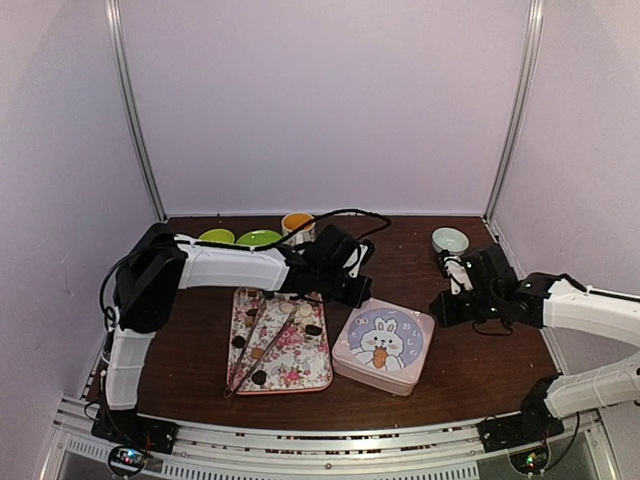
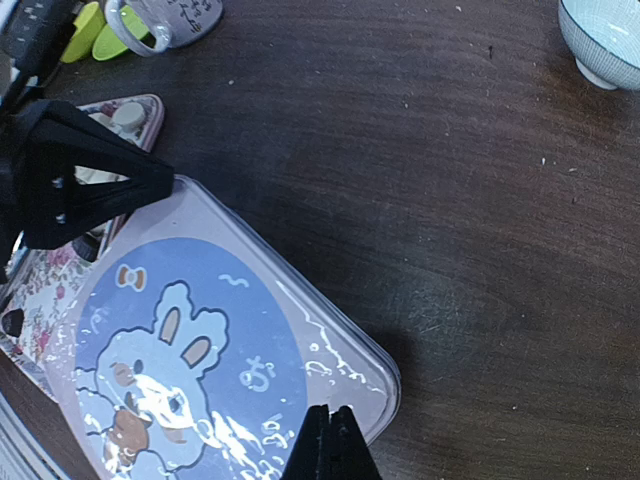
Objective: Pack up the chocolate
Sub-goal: Press the box lid onto the packing box, then reset both arms
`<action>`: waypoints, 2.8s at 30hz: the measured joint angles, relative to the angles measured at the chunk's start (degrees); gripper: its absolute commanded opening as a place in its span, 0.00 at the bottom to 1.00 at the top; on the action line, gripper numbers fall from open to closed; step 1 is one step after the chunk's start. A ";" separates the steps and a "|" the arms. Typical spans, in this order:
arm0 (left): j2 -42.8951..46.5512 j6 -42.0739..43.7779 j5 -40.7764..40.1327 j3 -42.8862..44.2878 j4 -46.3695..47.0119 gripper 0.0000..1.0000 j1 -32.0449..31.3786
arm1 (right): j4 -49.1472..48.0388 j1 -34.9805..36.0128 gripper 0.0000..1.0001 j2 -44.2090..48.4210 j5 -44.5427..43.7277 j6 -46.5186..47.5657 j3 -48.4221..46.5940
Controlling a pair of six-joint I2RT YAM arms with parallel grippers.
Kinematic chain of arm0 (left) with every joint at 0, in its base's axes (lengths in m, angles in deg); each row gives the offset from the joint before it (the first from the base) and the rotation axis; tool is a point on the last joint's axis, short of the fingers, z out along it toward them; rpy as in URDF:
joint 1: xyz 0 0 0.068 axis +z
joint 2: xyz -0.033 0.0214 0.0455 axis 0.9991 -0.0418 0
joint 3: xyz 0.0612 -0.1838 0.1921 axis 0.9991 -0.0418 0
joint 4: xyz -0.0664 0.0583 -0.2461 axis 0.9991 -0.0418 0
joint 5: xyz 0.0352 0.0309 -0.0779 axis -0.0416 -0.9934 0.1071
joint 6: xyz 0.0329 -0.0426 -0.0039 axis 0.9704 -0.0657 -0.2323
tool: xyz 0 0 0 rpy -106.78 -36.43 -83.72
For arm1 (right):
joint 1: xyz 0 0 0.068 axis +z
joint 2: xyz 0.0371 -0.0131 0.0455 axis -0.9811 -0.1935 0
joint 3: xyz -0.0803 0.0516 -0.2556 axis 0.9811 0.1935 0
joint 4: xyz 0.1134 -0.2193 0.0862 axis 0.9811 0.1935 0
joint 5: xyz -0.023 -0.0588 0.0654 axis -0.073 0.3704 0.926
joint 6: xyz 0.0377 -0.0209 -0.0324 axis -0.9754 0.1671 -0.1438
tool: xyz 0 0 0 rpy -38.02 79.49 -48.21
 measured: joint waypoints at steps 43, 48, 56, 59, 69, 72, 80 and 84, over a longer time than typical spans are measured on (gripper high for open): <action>56.89 10.95 -44.54 -34.16 -10.08 0.98 2.78 | -28.46 -3.56 1.00 30.21 -22.49 15.21 13.38; 62.69 16.46 -50.03 -41.03 -8.09 0.98 8.07 | -43.36 -5.57 1.00 27.69 -24.76 21.88 24.17; 72.43 28.09 -52.48 -60.59 8.31 0.98 18.45 | -59.82 -13.44 0.97 14.99 -25.03 28.76 27.67; 74.31 31.12 -49.68 -67.49 14.99 0.98 25.38 | -65.37 -18.86 0.96 7.76 -22.34 28.41 28.70; 71.14 33.44 -40.22 -78.62 36.44 0.98 43.76 | -88.56 -27.63 0.97 -16.00 -17.35 23.76 30.36; 63.82 34.62 -38.07 -79.03 43.89 0.98 43.89 | -86.77 -27.80 0.96 -15.43 -17.14 23.08 27.58; 50.86 38.95 -34.36 -78.49 57.27 0.98 44.00 | -83.95 -28.59 0.95 -15.21 -16.65 21.77 23.82; 46.77 40.09 -31.89 -75.78 60.65 0.98 44.78 | -83.38 -28.63 1.00 -15.21 -16.48 21.40 23.82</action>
